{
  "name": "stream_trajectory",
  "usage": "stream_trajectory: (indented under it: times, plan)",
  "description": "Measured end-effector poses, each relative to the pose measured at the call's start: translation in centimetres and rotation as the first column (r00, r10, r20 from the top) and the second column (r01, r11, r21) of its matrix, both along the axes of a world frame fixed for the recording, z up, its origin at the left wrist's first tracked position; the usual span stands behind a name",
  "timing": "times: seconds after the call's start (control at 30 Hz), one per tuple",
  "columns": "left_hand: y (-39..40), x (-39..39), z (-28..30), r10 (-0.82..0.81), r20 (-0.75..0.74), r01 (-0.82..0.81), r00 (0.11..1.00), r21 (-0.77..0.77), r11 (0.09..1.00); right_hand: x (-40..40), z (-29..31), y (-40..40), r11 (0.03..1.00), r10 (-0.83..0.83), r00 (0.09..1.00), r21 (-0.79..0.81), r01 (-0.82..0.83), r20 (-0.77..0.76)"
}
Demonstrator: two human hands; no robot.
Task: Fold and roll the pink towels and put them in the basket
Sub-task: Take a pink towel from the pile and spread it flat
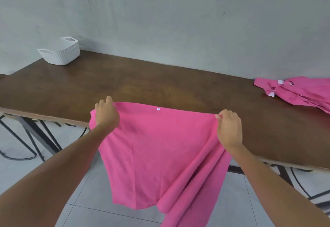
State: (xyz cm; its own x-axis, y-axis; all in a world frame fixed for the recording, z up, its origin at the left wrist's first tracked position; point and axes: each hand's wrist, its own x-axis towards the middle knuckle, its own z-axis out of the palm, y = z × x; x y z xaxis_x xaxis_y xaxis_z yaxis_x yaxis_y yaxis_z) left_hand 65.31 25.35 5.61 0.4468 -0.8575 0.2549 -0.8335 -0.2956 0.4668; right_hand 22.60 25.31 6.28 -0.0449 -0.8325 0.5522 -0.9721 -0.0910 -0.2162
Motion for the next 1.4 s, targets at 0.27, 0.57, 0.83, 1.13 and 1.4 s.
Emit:
stream_trajectory:
  times: [0.27,0.57,0.83,1.13,1.4]
  plan:
    - [-6.0,-0.6,-5.6,0.066,-0.072,-0.065,0.995,0.026,0.998,-1.6,-5.3,-6.1,0.918,0.145,0.989,0.376,-0.124,-0.029]
    - [-12.7,2.5,-6.3,0.012,0.003,-0.012,1.0,-0.029,1.0,-1.5,-6.0,-15.5,0.868,0.401,0.885,0.408,-0.284,-0.236]
    - [-22.4,6.3,-6.4,-0.001,0.031,0.002,1.0,-0.027,1.0,1.9,-5.5,-26.2,0.86,0.467,0.826,0.383,-0.339,-0.317]
    - [-35.1,10.5,-6.0,-0.043,0.031,0.044,0.999,-0.035,0.998,6.6,-4.9,-38.0,0.854,0.456,0.806,0.439,-0.278,-0.378]
    - [-45.8,13.3,-6.6,-0.063,0.039,0.066,0.997,-0.08,0.995,8.9,-5.5,-47.8,0.897,0.419,0.779,0.345,-0.276,-0.466]
